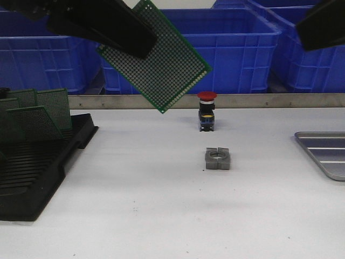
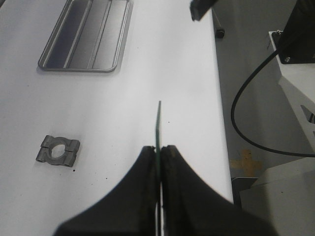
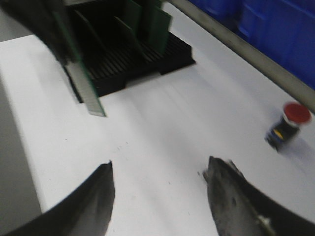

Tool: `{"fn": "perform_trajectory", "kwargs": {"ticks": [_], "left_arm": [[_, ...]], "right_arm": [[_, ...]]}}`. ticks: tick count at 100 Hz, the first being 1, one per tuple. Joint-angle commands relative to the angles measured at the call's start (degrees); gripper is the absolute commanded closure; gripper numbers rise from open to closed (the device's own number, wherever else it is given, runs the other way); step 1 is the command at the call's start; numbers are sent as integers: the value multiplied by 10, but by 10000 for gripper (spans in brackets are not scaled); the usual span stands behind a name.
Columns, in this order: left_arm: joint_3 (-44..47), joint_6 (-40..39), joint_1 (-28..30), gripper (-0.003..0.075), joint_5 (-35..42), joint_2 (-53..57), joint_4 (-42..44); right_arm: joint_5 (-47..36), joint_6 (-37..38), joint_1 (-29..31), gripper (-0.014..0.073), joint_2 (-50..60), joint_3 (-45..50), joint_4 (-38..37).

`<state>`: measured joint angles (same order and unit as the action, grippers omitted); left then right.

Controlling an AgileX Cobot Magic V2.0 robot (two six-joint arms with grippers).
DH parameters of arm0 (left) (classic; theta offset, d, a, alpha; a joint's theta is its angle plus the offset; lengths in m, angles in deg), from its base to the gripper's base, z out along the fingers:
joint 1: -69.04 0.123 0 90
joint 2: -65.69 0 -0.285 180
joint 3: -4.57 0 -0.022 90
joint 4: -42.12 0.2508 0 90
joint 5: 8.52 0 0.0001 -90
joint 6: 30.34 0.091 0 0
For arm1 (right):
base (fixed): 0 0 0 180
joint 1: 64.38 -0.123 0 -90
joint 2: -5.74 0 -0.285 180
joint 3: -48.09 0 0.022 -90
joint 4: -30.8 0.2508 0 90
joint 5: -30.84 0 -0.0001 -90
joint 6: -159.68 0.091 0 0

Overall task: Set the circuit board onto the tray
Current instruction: 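Move the right gripper to the board's edge and grasp it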

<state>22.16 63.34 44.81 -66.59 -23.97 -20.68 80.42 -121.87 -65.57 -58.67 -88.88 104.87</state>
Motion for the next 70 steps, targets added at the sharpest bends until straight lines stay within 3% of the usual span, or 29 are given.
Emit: {"fn": "perform_trajectory", "kwargs": {"ticks": [1, 31, 48, 55, 70], "left_arm": [[-17, -1, -6, 741, -5, 15, -39], [-17, -1, -6, 741, 0, 15, -39], [-17, -1, -6, 741, 0, 15, -39], [-17, -1, -6, 741, 1, 15, -39], [-17, -1, -6, 740, 9, 15, -44]], "right_arm": [[15, -110, -36, 148, -32, -26, 84], [10, -123, -162, 148, -174, -126, 86], [40, -95, -187, 159, -245, -162, 86], [63, -77, -187, 227, -261, -169, 86], [69, -64, -187, 524, -268, -169, 86]]}}
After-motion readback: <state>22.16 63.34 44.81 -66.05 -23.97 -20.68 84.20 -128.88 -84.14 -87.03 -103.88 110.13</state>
